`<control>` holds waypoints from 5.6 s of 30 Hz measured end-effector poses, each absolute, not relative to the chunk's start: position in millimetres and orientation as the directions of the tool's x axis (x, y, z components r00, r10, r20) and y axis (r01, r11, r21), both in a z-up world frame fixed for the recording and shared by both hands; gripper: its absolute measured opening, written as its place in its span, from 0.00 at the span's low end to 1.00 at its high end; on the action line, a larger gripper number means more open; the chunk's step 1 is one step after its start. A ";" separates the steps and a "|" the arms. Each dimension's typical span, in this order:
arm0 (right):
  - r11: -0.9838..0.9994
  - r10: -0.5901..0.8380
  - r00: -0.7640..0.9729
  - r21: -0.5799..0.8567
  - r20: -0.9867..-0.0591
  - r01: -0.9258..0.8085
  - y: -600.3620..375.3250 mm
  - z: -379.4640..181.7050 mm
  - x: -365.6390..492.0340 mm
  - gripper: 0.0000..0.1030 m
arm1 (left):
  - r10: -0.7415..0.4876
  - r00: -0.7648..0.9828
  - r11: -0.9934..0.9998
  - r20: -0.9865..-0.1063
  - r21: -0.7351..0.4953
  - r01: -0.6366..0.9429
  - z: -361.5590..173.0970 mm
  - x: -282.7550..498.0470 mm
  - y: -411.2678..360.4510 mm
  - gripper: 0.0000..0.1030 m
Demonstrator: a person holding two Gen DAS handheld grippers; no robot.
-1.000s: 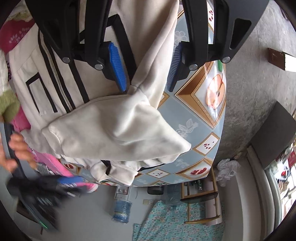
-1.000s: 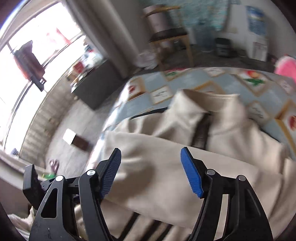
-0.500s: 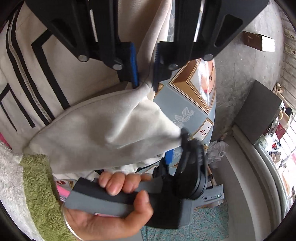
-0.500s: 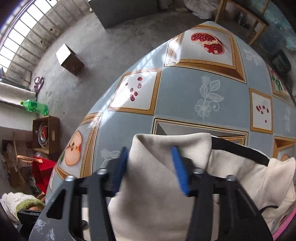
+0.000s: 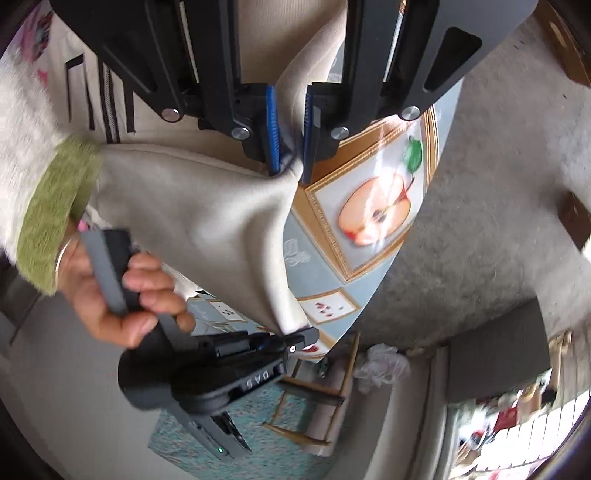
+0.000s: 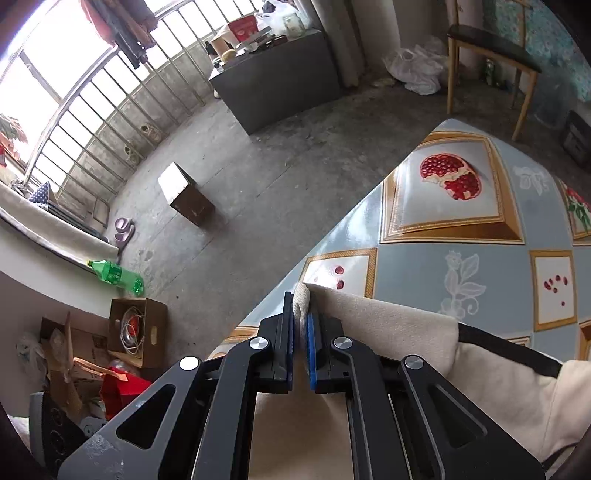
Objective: Fold large clothes
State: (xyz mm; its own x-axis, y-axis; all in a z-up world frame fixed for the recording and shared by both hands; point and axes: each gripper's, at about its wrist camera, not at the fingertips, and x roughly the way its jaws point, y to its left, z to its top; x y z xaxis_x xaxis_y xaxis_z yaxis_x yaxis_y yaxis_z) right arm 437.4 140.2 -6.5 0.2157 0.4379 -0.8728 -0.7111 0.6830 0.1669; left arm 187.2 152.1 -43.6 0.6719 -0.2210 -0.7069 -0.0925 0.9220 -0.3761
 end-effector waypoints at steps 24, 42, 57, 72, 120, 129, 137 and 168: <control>0.967 0.213 0.533 0.253 -0.819 0.002 -293.6 72.4 323.3 0.61 | -0.243 0.628 0.924 -0.739 -0.374 -0.083 -17.2 191.3 180.2 0.18; 0.977 0.195 0.617 0.204 -0.763 -0.057 -268.6 43.5 327.5 0.03 | -0.122 0.605 0.990 -0.786 -0.140 0.018 -16.8 195.0 114.2 0.18; 0.999 -0.018 0.663 0.008 -0.749 0.037 -287.0 10.6 303.9 0.35 | -0.133 0.636 0.987 -0.760 -0.161 0.014 5.8 193.9 130.0 0.18; 0.973 0.023 0.609 -0.121 -0.793 -0.195 -212.1 -37.6 281.0 0.53 | -0.124 0.499 0.992 -0.858 -0.097 0.081 -35.7 242.3 91.6 0.19; 0.503 -0.184 0.674 0.521 -0.715 0.690 -706.0 46.2 127.4 0.77 | -0.101 0.460 0.989 -0.882 -0.038 0.143 -43.1 283.2 -22.0 0.59; 0.443 -0.142 0.634 0.524 -0.760 0.727 -712.9 8.9 164.1 0.56 | -0.079 0.462 0.990 -0.883 -0.015 0.141 -43.9 284.2 -26.0 0.59; 0.527 -0.205 0.645 0.472 -0.736 0.707 -695.6 17.6 163.6 0.15 | -0.073 0.469 0.991 -0.880 -0.010 0.135 -44.0 284.8 -26.7 0.59; 0.900 0.384 0.868 0.337 -0.316 -0.276 -324.8 207.6 224.1 0.11 | -0.180 0.539 0.977 -0.823 -0.086 0.194 -7.4 239.9 -5.8 0.15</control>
